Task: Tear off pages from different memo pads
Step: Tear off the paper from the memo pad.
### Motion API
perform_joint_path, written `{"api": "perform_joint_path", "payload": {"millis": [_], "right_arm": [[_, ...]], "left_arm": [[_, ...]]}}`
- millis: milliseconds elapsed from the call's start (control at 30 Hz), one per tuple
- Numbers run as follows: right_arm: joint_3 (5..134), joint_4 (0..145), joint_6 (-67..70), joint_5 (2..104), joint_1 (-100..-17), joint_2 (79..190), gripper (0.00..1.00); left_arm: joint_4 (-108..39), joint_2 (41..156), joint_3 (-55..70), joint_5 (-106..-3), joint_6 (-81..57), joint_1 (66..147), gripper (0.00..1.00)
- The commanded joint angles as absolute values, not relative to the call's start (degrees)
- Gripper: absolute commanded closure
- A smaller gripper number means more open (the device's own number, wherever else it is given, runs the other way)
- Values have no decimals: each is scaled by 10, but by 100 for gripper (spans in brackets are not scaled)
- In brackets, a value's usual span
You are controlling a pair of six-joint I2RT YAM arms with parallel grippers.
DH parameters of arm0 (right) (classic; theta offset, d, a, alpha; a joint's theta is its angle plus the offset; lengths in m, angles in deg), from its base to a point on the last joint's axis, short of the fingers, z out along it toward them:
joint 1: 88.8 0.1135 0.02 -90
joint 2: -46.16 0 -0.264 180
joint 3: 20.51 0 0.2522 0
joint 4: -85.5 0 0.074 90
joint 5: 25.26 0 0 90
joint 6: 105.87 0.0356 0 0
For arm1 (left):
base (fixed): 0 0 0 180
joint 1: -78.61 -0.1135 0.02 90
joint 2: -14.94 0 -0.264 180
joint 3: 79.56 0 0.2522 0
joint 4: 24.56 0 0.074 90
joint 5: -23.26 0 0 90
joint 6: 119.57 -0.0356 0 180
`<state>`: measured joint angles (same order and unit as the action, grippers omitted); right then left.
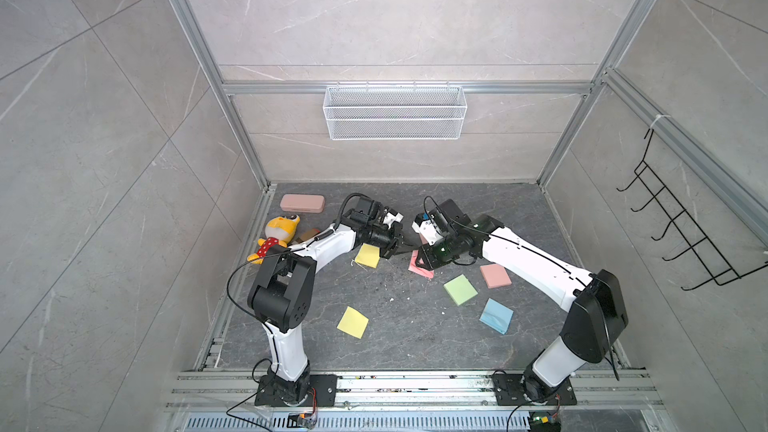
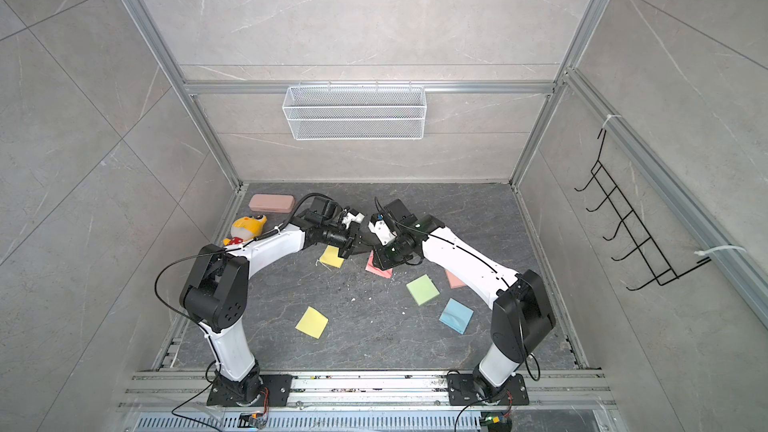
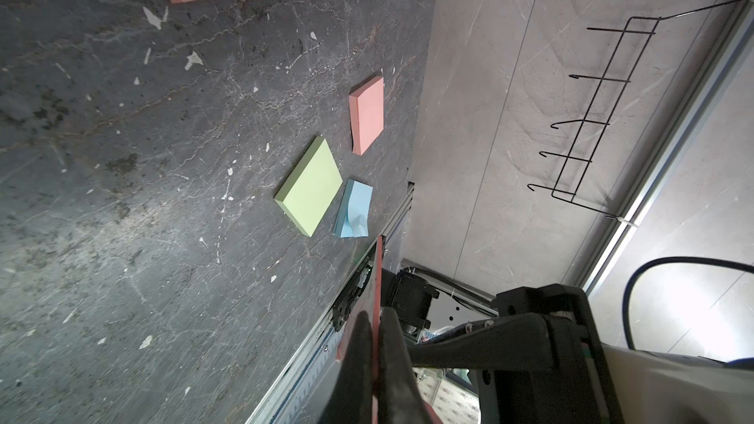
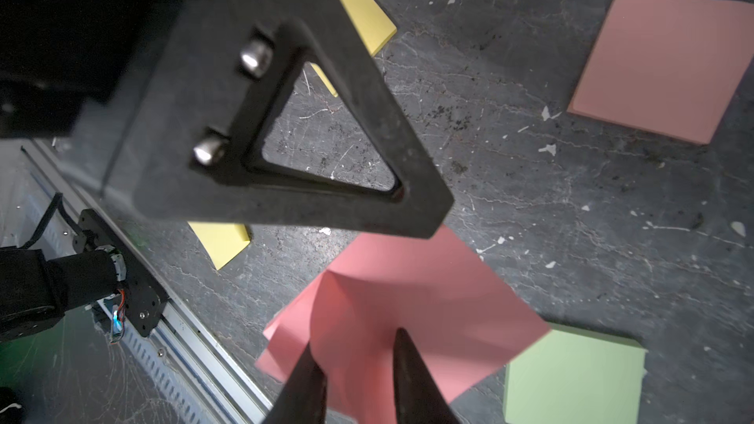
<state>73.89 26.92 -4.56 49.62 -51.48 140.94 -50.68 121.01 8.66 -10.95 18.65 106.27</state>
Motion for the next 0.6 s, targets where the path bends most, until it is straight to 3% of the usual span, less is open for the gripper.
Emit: {"api": "perform_joint_path", "payload": {"millis": [0, 167, 300, 500, 567], "right_arm": [[730, 257, -65, 541, -505, 1402, 72], [733, 255, -75, 587, -487, 1399, 70], [750, 243, -95, 683, -455, 1409, 72], [768, 235, -128, 801, -406, 1429, 96], [771, 235, -133, 827, -402, 1426, 100]], "left_arm": [[-478, 1208, 92, -78, 204, 1063, 100], [-472, 1209, 91, -75, 212, 1064, 100], [-474, 1210, 91, -73, 214, 1064, 100], [-481, 1211, 91, -70, 205, 1063, 100], [-482, 1210, 90, -67, 202, 1061, 100]]}}
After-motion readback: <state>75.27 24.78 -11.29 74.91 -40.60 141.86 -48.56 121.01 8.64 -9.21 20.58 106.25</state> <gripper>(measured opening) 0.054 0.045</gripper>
